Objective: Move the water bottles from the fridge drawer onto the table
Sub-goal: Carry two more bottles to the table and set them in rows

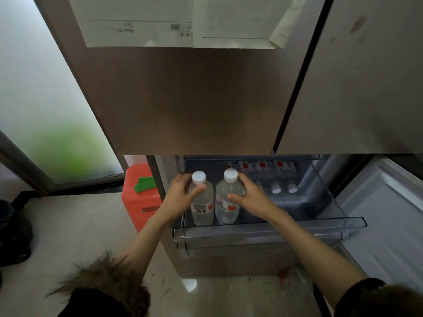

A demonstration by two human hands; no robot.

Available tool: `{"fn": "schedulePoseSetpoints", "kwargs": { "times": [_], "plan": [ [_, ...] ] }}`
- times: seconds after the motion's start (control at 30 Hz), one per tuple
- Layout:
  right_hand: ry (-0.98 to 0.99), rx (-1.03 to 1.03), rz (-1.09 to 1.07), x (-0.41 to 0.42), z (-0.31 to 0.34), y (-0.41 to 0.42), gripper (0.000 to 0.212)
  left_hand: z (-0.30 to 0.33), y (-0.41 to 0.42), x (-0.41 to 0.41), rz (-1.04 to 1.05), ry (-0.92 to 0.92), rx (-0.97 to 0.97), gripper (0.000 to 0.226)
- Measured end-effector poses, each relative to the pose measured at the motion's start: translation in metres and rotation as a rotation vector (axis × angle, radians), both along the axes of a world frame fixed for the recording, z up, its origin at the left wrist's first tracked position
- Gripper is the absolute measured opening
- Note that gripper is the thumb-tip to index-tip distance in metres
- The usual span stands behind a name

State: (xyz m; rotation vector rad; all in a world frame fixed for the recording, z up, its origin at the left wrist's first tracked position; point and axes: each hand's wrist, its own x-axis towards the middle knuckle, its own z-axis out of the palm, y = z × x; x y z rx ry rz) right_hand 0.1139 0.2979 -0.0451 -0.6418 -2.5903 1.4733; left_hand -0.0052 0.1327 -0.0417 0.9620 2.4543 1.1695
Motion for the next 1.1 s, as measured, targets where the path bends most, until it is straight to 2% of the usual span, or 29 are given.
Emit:
{"fn": "schedulePoseSetpoints", "kwargs": {
  "times": [0.2, 0.3, 0.43, 0.67, 0.77, 0.9, 1.1],
  "plan": [
    [-0.059, 0.086, 0.015, -0.008, -0.005, 0.009, 0.061, -0.004, -0.002, -0.012, -0.141, -0.137, -0.089, 0.043],
    [-0.012, -0.013, -0.101, -0.014, -0.012, 0.006, 0.069, -0.003, -0.001, -0.015, -0.162, -0.186, -0.047, 0.034],
    [0.011, 0.014, -0.111, -0.015, -0.012, 0.004, 0.071, -0.006, 0.0, -0.012, -0.114, -0.167, 0.058, 0.023],
    [-0.096, -0.06, 0.065, -0.007, -0.012, 0.01, 0.083, -0.009, -0.014, -0.024, -0.27, -0.358, -0.07, 0.054],
    [-0.079, -0.096, 0.051, -0.01, -0.012, 0.008, 0.079, -0.009, -0.01, -0.022, -0.274, -0.397, -0.06, 0.054],
    [-0.074, -0.127, 0.018, -0.014, -0.013, 0.007, 0.074, -0.011, -0.007, -0.018, -0.205, -0.343, -0.003, 0.057],
    [0.032, -0.039, -0.138, -0.014, -0.015, 0.001, 0.057, -0.015, -0.005, -0.008, -0.06, -0.214, 0.124, 0.043]
  ]
}}
